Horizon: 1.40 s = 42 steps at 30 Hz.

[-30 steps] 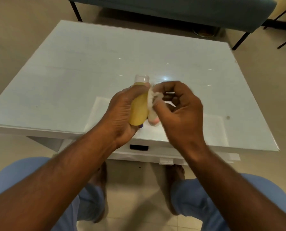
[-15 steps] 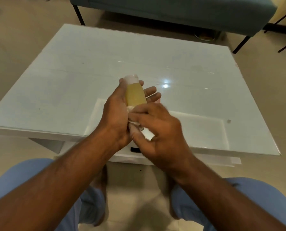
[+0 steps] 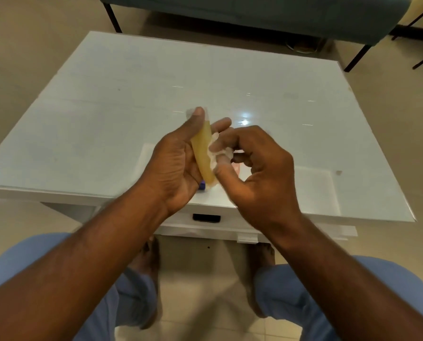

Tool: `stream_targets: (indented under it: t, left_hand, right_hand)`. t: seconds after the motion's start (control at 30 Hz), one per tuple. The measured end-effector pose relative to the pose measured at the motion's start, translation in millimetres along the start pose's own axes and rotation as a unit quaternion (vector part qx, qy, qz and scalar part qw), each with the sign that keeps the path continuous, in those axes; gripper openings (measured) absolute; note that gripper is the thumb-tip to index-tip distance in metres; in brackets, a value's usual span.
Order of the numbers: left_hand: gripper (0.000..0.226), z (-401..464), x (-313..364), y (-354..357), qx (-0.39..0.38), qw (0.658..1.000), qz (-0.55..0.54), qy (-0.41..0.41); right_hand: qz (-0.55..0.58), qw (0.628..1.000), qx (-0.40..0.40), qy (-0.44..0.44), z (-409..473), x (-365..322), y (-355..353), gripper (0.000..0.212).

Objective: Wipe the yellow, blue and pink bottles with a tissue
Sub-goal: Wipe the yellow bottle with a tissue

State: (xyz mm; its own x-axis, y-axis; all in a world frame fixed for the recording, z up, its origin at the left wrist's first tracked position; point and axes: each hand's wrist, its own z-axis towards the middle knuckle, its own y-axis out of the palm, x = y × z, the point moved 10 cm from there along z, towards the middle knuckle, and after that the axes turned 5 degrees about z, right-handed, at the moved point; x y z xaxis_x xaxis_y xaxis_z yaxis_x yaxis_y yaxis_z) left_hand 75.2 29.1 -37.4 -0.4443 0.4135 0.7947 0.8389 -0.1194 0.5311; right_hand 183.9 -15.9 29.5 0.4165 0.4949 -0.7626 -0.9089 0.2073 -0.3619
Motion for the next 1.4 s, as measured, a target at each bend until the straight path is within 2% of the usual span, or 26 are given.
stream_targets:
  t: [0.1, 0.17, 0.3, 0.47, 0.63, 0.8, 0.9, 1.0, 1.07, 1.2, 1.4]
  left_hand:
    - [0.046, 0, -4, 2, 0.012, 0.999, 0.042, 0.005]
    - [0.039, 2, 0, -2, 0.029, 0.999, 0.022, 0.017]
    - [0.031, 5, 7, -12, 0.055, 0.998, -0.006, 0.023]
    - [0.027, 3, -2, -7, 0.046, 0.996, 0.068, 0.026]
    - [0.042, 5, 5, -23, 0.092, 0.996, -0.002, 0.010]
    - [0.029, 0, -9, -4, 0.039, 0.995, 0.094, 0.001]
    - [0.041, 0, -16, 4, 0.025, 0.990, 0.140, 0.005]
    - [0.056, 2, -11, 1, 0.043, 0.979, 0.197, 0.033]
    - [0.056, 3, -10, -7, 0.066, 0.984, 0.164, 0.035]
    - [0.033, 5, -10, -18, 0.089, 0.993, 0.079, 0.008]
    - [0.034, 4, -23, -12, 0.067, 0.996, 0.059, -0.027]
  right_hand:
    - [0.033, 0.998, 0.044, 0.024, 2, 8, -11, 0.023]
    - [0.034, 0.999, 0.023, 0.009, 1, 4, -4, 0.026]
    - [-0.019, 0.999, -0.019, -0.019, -3, -2, 6, 0.018]
    - [0.027, 0.998, 0.059, 0.018, 1, 11, -8, 0.022]
    - [0.001, 1.000, -0.011, 0.015, -7, 5, 10, 0.018]
    - [0.061, 0.992, 0.079, 0.075, 0, 22, -11, 0.021]
    - [0.088, 0.983, 0.104, 0.121, 5, 35, -21, 0.024]
    - [0.063, 0.985, 0.077, 0.143, 6, 42, -22, 0.023]
    - [0.057, 0.987, 0.064, 0.134, 5, 39, -18, 0.024]
    - [0.050, 0.994, 0.035, 0.095, 2, 29, -5, 0.028]
    - [0.070, 0.982, 0.068, 0.164, -3, 42, -5, 0.025]
